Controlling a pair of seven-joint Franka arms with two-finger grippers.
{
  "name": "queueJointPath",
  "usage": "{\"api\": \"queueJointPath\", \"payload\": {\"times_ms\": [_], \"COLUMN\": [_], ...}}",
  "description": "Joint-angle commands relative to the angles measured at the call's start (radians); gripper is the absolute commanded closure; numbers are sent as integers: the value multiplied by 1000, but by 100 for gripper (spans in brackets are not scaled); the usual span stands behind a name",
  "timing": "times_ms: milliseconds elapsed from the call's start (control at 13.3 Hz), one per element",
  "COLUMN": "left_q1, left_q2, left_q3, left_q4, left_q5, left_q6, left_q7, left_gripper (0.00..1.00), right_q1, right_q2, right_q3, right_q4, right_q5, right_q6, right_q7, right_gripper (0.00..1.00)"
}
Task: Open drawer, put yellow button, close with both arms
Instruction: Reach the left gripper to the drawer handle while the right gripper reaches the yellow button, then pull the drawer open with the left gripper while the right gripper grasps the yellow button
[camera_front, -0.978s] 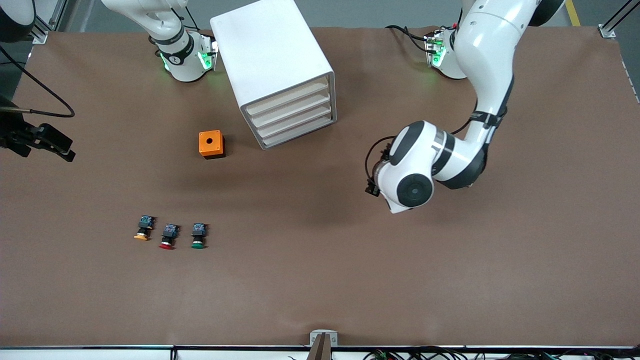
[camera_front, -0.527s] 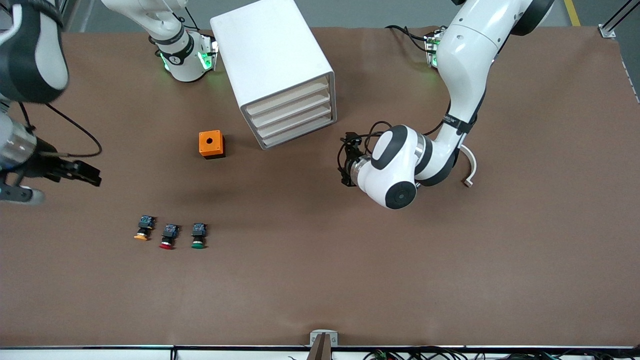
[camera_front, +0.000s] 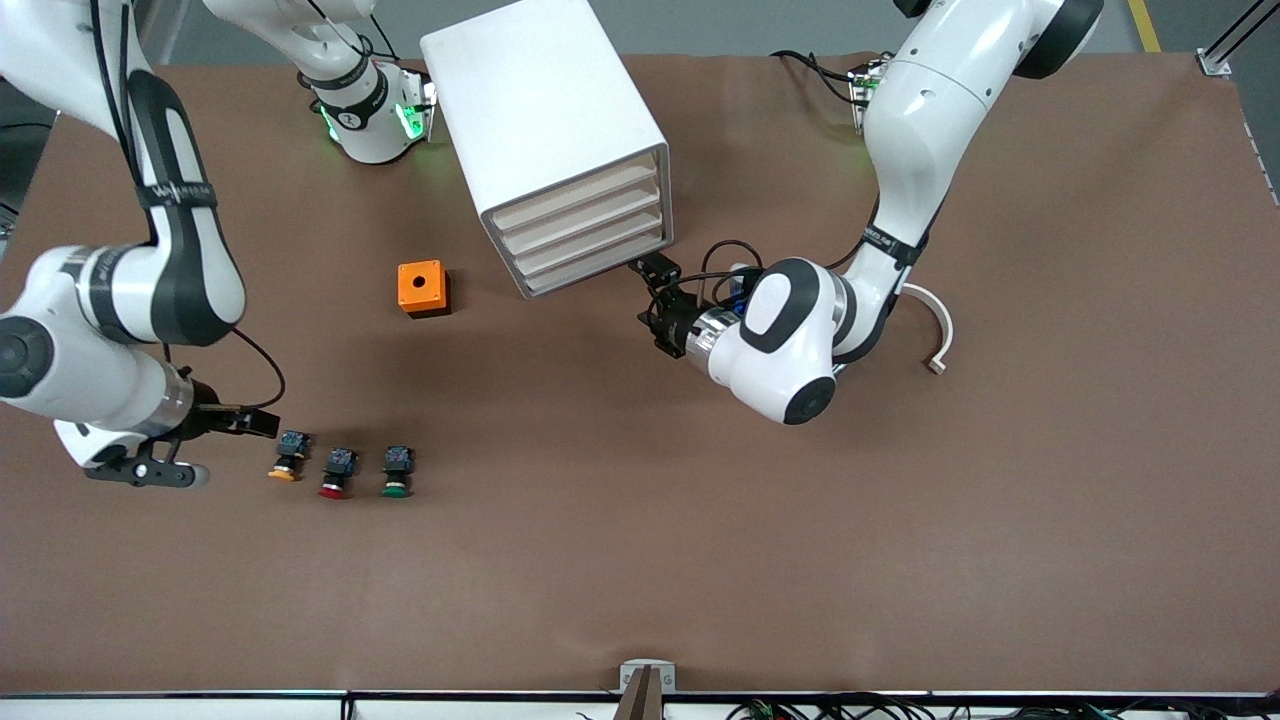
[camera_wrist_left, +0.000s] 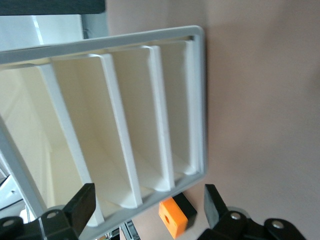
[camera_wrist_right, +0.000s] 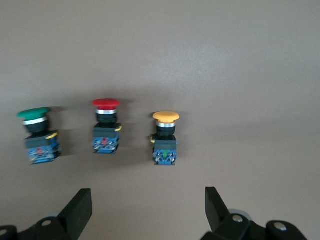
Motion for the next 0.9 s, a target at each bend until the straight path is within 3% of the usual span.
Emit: {"api": "queueJointPath", "payload": {"times_ms": [0,226,527,677,828], "left_q1": [-32,-55,-111,-120,-135], "left_q2": [8,15,49,67,67], "left_q3": [5,5,5,6,6], "left_q4": [13,13,13,13,13], "left_q5": [-73,-136,-143,-197,-199], "left_q6": [-83,-191,-191,-191,-191], "left_q7": [-39,-85,-130,-145,-182], "left_gripper": [15,22,32,41,44], "right_q1": [-20,-47,-70,-72,-81], "right_q2": [78,153,215,221,221], "right_q3": [11,14,12,12,12], "right_q4": [8,7,7,7,7], "right_q5": [14,24,165,169,169], "right_q6": [60,133,173,173,173], "right_q7": [-24,-56,-190,-193,-210], "right_gripper": [0,0,0,0,4]}}
